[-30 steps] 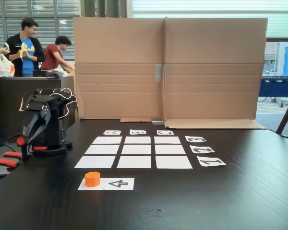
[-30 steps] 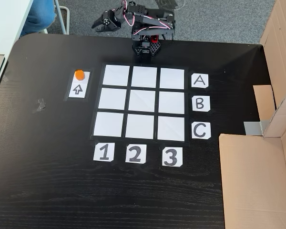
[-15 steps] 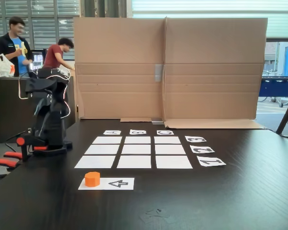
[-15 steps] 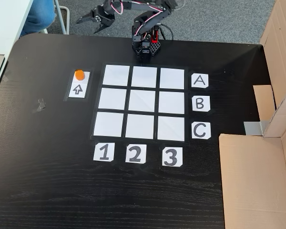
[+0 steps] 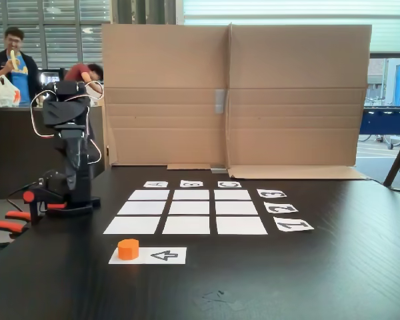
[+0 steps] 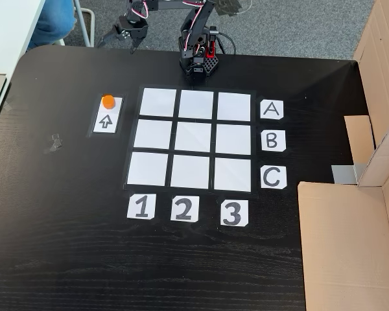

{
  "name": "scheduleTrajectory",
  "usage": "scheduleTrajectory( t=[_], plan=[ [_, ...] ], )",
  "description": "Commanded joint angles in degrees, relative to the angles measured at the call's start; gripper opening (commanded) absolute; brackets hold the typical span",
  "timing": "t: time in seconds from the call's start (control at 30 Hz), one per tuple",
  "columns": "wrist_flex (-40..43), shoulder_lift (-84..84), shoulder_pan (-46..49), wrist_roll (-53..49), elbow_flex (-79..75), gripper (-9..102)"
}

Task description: Pick up the round, orange token and place it in the grid on square B3.

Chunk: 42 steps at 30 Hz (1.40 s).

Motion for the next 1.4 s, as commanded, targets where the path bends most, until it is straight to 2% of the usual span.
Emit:
scheduleTrajectory(
  t=[0.0, 0.53, 0.9, 1.37],
  plan=[
    [1.23, -4.04, -0.88, -1.93, -5.19, 57],
    [1.32, -28.21, -0.97, -15.03, -25.14, 61],
    [1.32, -36.65, -6.5, -16.08, -31.03, 62],
    [1.32, -42.1, -13.54, -11.6, -33.31, 62]
  ],
)
